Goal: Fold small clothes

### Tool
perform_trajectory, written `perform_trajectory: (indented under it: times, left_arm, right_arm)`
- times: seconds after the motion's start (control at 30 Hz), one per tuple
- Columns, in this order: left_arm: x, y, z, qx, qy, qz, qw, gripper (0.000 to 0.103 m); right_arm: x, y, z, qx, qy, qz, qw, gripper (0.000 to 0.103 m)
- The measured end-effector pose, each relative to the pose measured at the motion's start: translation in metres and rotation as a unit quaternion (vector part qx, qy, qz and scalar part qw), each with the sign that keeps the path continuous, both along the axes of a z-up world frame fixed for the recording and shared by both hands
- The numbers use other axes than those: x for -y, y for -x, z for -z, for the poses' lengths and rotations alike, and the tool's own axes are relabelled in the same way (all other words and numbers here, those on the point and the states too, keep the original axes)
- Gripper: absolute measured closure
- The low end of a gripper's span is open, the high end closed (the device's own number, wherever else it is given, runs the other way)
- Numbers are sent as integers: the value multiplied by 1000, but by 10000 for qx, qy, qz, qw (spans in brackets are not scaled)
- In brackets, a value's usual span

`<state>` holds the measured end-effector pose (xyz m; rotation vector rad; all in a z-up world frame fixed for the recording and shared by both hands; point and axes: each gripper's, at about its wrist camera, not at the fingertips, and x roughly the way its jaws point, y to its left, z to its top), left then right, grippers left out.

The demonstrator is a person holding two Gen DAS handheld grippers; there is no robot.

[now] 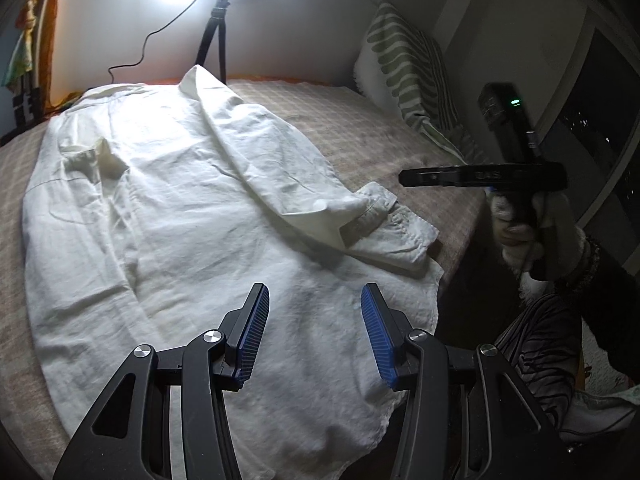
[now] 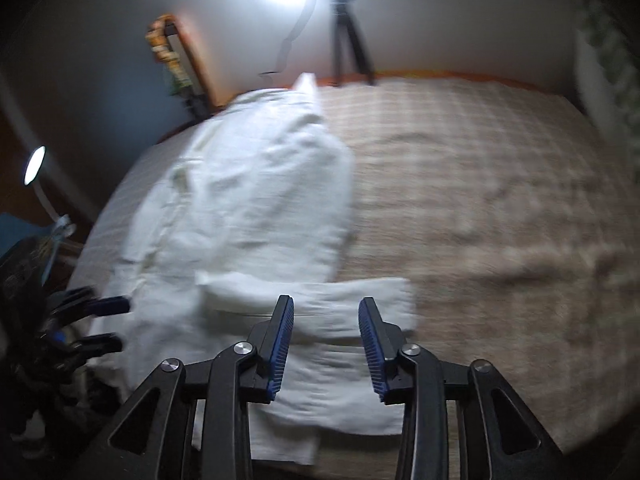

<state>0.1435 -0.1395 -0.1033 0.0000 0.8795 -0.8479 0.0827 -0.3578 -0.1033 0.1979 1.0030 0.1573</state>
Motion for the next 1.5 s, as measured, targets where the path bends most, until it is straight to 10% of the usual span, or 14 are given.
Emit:
perform_trajectory:
  times: [0.27,0.4,0.53,0.87,0.97,1.03,1.5]
  left_arm:
    - [0,-1,2,-12,-80,-71,9999,56]
    - [-3,-1,3,-14,-120,-116,9999,56]
    - [-7,-2,3,-26,-88,-167,9998,56]
    - [-19,-6,-4,-51,115,-386,9992,56]
    - [-24,-2,-9,7,158,-475,9987,56]
    - [-27,3,-14,66,199,-510,9985,56]
    - [24,46,5,98,3,-68,9999,56]
  right_arm:
    - [24,-23,37,-333,71,173,9993,56]
    - [12,-27,41,-281,205,-22,9994,97]
    - [9,-11,20,105,21,-156,9998,102]
    - [-49,57,-45,907,-424,-1414,9849,101]
    - [-75,67,-42,758,-477,-2008,9755,92]
    - [-85,72,-38,694,-470,-2323,9690,67]
    - [-33,22,28,-411,-718,-1010,9914,70]
